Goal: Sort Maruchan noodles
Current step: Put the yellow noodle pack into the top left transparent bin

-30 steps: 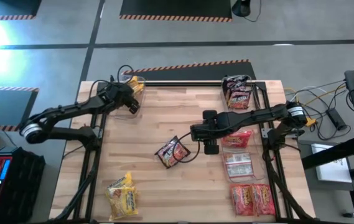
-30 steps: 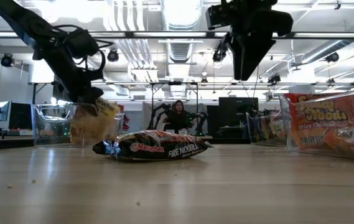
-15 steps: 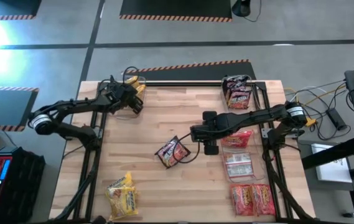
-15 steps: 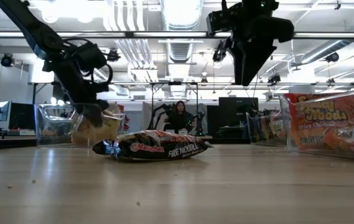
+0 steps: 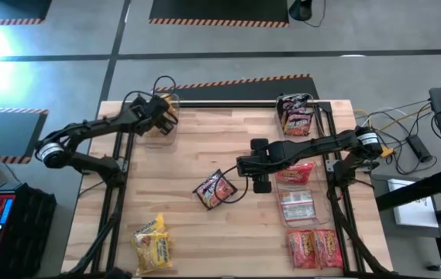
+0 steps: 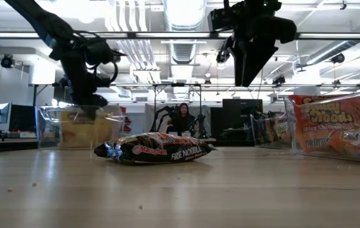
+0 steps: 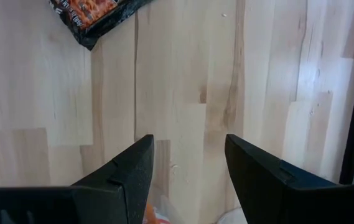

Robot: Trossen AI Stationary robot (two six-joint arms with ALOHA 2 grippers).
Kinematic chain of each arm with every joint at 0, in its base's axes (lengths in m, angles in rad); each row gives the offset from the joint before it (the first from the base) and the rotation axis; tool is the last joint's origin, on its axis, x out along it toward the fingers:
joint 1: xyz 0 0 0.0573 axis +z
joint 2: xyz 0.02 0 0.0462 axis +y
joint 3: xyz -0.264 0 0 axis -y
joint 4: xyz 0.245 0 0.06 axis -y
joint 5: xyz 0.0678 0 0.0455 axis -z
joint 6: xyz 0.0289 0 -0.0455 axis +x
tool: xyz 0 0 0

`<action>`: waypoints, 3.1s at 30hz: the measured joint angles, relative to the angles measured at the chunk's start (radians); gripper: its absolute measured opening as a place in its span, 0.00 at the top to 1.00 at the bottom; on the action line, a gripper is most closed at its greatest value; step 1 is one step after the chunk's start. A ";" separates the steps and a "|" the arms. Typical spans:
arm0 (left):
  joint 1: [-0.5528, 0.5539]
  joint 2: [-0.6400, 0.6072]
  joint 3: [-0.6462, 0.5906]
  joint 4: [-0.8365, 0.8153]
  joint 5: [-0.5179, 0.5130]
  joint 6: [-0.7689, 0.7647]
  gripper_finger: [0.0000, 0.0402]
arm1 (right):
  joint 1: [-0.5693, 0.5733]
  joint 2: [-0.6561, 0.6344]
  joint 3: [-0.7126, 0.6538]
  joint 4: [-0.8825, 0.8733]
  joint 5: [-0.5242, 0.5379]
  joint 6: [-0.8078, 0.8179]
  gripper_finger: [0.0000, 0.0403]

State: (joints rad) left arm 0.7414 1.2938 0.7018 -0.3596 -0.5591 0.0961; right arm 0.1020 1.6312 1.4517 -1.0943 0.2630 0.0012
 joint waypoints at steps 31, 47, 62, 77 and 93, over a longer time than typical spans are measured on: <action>0.015 -0.016 0.052 -0.229 0.178 0.118 0.69 | -0.004 0.000 0.000 0.011 -0.001 -0.046 0.54; 0.037 0.009 0.137 -0.220 0.386 0.360 0.80 | -0.004 0.000 0.000 0.015 -0.005 -0.065 0.54; 0.199 0.094 0.168 -0.186 0.390 0.524 0.77 | -0.004 0.000 0.000 0.015 -0.008 -0.081 0.54; 0.244 0.113 0.376 -0.406 0.563 0.436 0.77 | -0.005 0.000 0.000 0.024 -0.009 -0.100 0.54; 0.249 0.226 0.365 -0.388 0.441 0.405 0.75 | -0.005 0.000 0.000 0.031 -0.078 -0.108 0.54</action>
State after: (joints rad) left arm 0.9905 1.5197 1.0664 -0.7472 -0.1182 0.5010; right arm 0.0975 1.6310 1.4517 -1.0634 0.1851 -0.1066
